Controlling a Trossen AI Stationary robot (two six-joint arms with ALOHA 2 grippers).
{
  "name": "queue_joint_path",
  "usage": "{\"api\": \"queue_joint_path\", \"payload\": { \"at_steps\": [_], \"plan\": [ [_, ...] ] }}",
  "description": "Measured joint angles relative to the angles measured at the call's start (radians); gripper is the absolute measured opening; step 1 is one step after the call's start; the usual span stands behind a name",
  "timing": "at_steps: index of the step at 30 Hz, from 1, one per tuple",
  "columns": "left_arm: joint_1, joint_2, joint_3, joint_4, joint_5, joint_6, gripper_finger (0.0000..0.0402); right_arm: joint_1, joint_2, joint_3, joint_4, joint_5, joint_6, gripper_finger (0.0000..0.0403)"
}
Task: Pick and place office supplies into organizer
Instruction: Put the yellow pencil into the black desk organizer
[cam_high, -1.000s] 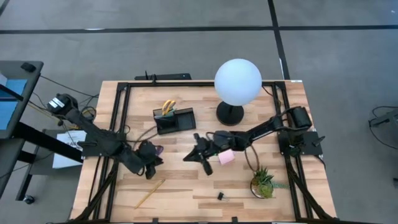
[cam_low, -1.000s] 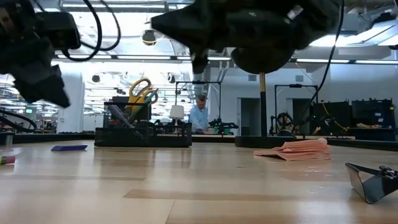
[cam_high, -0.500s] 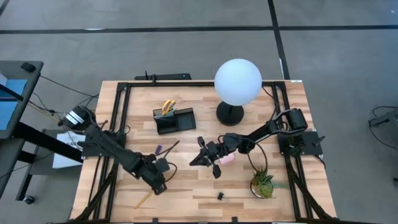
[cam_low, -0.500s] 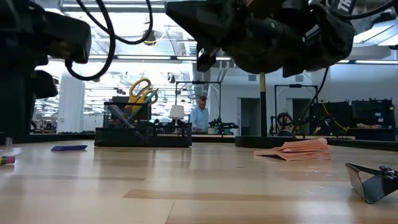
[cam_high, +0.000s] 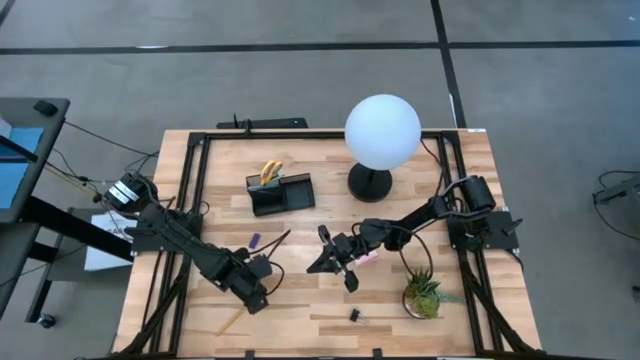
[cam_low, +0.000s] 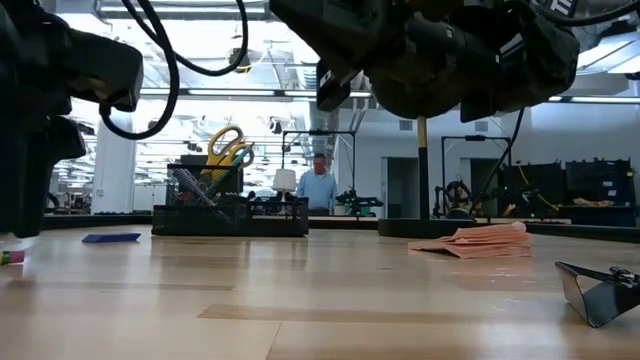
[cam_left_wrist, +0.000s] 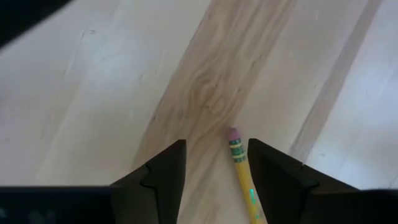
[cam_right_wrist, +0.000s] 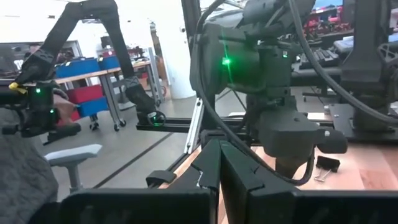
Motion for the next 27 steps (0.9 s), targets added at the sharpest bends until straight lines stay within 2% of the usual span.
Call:
{"api": "queue_joint_path", "payload": {
  "at_steps": [19,27],
  "plan": [
    [-0.001,0.091,0.006,0.045,-0.011,0.001,0.0169,-0.002,0.0,0.0,-0.008,0.0,0.0,0.0],
    [-0.005,0.102,0.067,-0.063,-0.045,-0.025,0.0169,-0.012,0.0,0.0,-0.008,0.001,-0.006,0.0]
  ]
}}
